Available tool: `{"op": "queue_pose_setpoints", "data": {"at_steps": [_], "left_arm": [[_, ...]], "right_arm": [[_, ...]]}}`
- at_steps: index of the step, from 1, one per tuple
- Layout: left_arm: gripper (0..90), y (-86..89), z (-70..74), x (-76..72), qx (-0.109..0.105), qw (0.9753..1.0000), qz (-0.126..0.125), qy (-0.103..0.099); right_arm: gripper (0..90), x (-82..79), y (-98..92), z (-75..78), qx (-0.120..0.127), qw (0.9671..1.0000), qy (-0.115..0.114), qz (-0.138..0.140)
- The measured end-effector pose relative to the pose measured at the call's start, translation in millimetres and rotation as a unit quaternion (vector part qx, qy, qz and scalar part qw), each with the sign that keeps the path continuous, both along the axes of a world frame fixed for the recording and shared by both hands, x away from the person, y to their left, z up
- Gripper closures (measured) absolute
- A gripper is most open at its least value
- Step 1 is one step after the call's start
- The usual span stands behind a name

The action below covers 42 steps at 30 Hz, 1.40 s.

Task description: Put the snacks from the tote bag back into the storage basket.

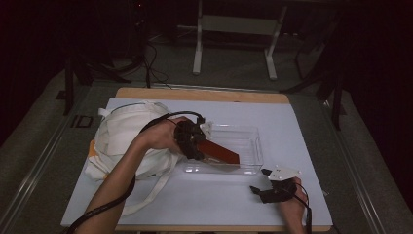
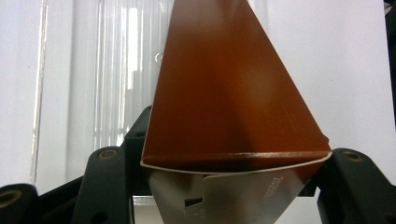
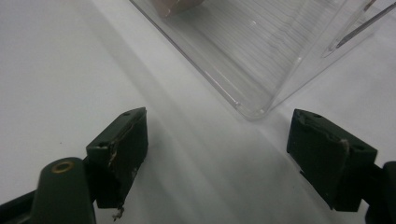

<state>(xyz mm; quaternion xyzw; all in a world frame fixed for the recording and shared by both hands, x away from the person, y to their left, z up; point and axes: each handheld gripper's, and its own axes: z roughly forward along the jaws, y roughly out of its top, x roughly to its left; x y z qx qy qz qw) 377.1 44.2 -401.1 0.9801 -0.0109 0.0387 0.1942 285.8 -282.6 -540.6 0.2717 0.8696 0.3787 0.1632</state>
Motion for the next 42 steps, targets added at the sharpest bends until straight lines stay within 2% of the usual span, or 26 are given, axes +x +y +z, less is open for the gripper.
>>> {"op": "queue_pose_setpoints", "data": {"at_steps": [5, 8, 13, 17, 21, 26, 29, 32, 42], "left_arm": [[41.8, -3.7, -6.5, -0.5, 0.006, 1.0000, 0.001, 0.000], [41.0, -7.1, -10.5, 0.3, 0.019, 0.9998, 0.004, 0.003], [39.4, -11.7, -14.5, 2.2, 0.041, 0.9987, 0.025, 0.019], [31.7, -15.8, -18.0, 3.8, 0.053, 0.9968, 0.042, 0.042], [27.5, -20.1, -23.2, 2.9, 0.062, 0.9958, 0.050, 0.045], [26.1, -21.8, -23.9, 3.6, 0.063, 0.9958, 0.049, 0.045], [24.7, -18.7, -21.1, 4.3, 0.060, 0.9951, 0.054, 0.057], [26.1, -16.7, -20.3, 4.0, 0.074, 0.9945, 0.057, 0.049], [26.2, -6.4, -14.1, 4.8, 0.057, 0.9948, 0.071, 0.046]], "right_arm": [[20.3, 0.0, 0.0, 0.0, 0.000, 1.0000, 0.001, 0.000], [20.3, 0.0, 0.0, 0.0, 0.000, 1.0000, 0.000, 0.000], [20.3, 0.0, 0.0, 0.0, 0.000, 1.0000, 0.002, 0.000], [20.3, 0.1, 0.1, 0.0, 0.000, 1.0000, 0.003, -0.001], [20.3, 0.3, 0.0, 0.0, 0.000, 1.0000, 0.004, 0.000], [20.3, 0.3, 0.0, 0.0, 0.001, 1.0000, 0.004, -0.001], [20.3, 0.4, 0.0, 0.0, 0.001, 1.0000, 0.005, -0.001], [20.3, 0.3, 0.2, 0.0, 0.002, 1.0000, 0.005, -0.001], [20.0, 0.5, 0.2, -0.1, 0.002, 1.0000, 0.005, -0.001]]}}
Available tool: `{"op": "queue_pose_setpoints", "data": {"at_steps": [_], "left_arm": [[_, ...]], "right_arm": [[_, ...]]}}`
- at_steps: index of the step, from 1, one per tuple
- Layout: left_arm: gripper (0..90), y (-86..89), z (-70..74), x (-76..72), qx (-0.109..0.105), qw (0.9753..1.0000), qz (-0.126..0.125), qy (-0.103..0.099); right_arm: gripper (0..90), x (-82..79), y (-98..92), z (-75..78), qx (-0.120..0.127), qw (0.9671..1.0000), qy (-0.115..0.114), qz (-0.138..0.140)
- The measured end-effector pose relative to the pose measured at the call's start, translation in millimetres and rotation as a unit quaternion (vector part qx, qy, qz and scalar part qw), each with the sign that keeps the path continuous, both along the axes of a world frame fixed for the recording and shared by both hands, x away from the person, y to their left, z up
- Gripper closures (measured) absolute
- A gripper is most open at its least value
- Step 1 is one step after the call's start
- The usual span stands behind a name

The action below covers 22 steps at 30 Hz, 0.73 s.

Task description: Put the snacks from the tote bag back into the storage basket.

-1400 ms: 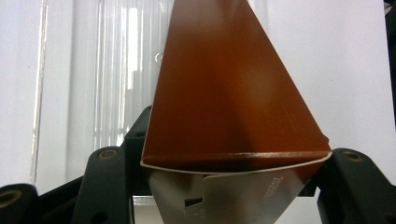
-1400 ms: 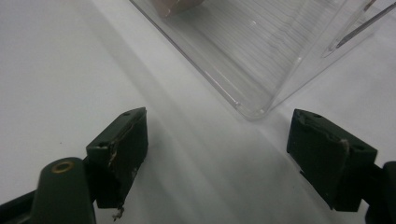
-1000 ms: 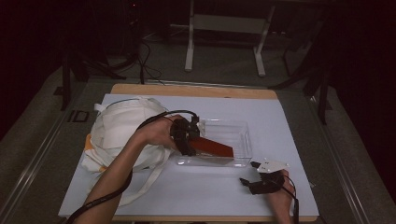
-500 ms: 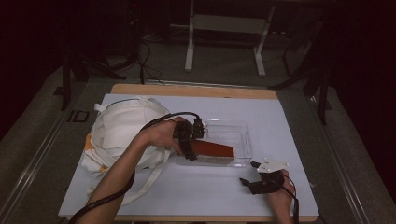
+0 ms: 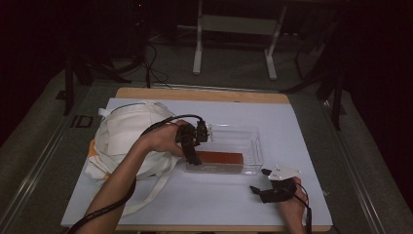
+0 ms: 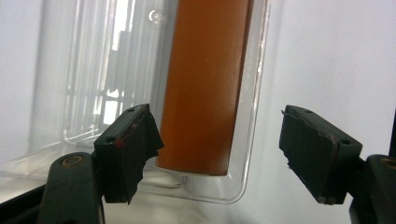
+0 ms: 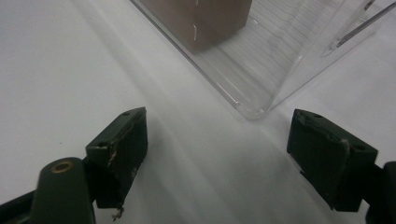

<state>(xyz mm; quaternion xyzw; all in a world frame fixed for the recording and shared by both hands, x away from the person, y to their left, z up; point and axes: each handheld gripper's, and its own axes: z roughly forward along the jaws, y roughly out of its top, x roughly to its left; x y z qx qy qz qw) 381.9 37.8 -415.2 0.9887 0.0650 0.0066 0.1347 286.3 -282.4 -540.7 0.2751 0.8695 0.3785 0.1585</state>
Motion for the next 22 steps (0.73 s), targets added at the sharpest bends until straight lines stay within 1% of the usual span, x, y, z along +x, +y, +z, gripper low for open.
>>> {"op": "queue_pose_setpoints", "data": {"at_steps": [4, 9, 13, 16, 19, 20, 22], "left_arm": [[26.5, 2.4, 3.8, -0.3, -0.008, 0.9999, 0.008, -0.005], [26.4, 4.7, 10.9, -1.7, -0.019, 0.9996, 0.014, -0.015], [26.4, 8.9, 15.5, -2.6, -0.030, 0.9991, 0.022, -0.022], [26.4, 12.6, 17.6, -4.8, -0.038, 0.9984, 0.033, -0.027], [26.4, 15.1, 19.3, -6.6, -0.043, 0.9980, 0.036, -0.031], [26.4, 19.0, 22.3, -9.7, -0.055, 0.9971, 0.039, -0.036], [26.4, 22.8, 25.0, -12.9, -0.067, 0.9958, 0.045, -0.042]], "right_arm": [[19.9, 0.2, 0.0, 0.0, -0.001, 1.0000, 0.000, -0.001], [19.8, 0.1, 0.0, 0.0, 0.000, 1.0000, 0.000, -0.001], [19.6, 0.5, -0.1, -0.1, 0.000, 1.0000, -0.001, -0.001], [19.5, 0.5, -0.2, -0.1, 0.000, 1.0000, 0.000, -0.001], [19.5, 0.6, -0.3, -0.1, 0.000, 1.0000, -0.001, -0.001], [19.5, 0.6, -0.3, -0.1, 0.000, 1.0000, -0.001, -0.001], [19.5, 0.8, -0.5, 0.0, 0.001, 1.0000, 0.001, -0.001]]}}
